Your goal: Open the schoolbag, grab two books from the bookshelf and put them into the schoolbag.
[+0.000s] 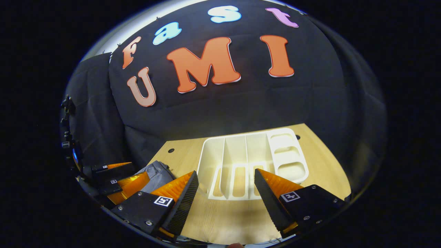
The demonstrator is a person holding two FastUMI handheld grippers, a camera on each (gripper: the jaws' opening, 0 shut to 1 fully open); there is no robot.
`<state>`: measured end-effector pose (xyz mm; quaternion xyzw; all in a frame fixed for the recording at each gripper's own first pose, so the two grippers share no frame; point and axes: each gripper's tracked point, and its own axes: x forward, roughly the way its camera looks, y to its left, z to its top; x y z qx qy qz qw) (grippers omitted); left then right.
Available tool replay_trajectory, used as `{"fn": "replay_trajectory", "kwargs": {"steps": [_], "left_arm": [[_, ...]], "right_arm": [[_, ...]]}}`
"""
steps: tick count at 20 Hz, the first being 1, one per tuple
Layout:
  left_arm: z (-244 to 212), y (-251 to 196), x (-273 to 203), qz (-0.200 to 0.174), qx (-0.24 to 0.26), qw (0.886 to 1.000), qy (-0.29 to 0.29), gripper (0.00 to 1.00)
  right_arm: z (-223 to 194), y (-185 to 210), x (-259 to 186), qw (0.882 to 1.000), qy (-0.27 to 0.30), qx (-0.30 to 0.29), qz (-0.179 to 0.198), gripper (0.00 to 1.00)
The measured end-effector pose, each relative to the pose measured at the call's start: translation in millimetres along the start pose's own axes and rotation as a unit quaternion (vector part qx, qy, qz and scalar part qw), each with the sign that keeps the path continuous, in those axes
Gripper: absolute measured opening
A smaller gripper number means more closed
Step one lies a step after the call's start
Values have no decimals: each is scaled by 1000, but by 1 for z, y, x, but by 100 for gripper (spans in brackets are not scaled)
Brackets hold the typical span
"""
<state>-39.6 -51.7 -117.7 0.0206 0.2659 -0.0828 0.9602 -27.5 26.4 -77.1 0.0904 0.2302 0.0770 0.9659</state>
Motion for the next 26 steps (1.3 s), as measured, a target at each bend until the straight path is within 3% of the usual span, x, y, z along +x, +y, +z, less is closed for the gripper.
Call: {"fn": "replay_trajectory", "kwargs": {"steps": [5, 8, 10, 13, 20, 26], "left_arm": [[48, -19, -23, 46, -24, 994, -98, 96], [61, -26, -31, 61, -22, 990, -122, 96], [77, -26, -52, 70, -1, 982, -173, 95], [89, -29, -47, 71, -3, 982, -175, 95], [106, 16, -46, 79, -22, 974, -213, 95], [108, 39, -33, 54, -17, 972, -229, 95]], "right_arm": [[28, -17, -29, 998, -49, -35, 15, 98], [44, -29, -43, 995, -85, -59, 7, 97], [58, -28, -49, 991, -113, -76, 4, 97], [67, -27, -54, 987, -132, -91, -6, 97], [101, -6, -64, 972, -212, -100, -37, 97], [93, 9, -53, 971, -203, -99, -77, 97]]}}
